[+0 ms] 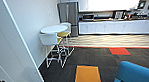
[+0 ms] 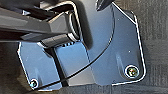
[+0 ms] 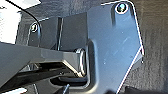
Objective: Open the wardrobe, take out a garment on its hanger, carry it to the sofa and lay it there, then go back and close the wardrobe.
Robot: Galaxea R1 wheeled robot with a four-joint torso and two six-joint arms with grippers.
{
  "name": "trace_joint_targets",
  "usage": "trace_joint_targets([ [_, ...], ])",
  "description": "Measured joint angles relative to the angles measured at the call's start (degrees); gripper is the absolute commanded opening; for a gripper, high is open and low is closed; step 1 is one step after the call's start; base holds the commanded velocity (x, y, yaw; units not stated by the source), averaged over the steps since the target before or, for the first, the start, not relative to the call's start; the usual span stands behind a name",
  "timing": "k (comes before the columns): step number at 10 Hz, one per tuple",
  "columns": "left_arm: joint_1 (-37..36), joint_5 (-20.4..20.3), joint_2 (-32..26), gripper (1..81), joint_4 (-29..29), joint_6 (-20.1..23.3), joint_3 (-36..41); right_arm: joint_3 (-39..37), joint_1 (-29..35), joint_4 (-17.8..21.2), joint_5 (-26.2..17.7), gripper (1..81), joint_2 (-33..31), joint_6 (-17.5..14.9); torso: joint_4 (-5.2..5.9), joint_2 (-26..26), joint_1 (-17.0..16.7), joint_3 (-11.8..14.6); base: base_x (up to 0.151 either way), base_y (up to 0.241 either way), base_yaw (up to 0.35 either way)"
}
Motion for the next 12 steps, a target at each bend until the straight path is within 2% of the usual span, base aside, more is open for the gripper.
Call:
trace_joint_targets([
  [4, 0.01, 0.02, 0.01, 81.1, 0.0, 0.0, 0.0, -0.06, 0.57, 0.0, -1.82, 81.1, -0.02, 0.0, 0.02, 0.0, 0.0, 0.0, 0.0, 0.0, 0.284],
  [12, 0.12, 0.9, -0.74, 81.1, -0.02, 0.11, 0.04, -2.01, 0.6, 0.0, -2.62, 81.1, 0.02, 0.02, 0.02, 0.0, 0.02, 0.0, 0.0, 0.0, 0.279],
])
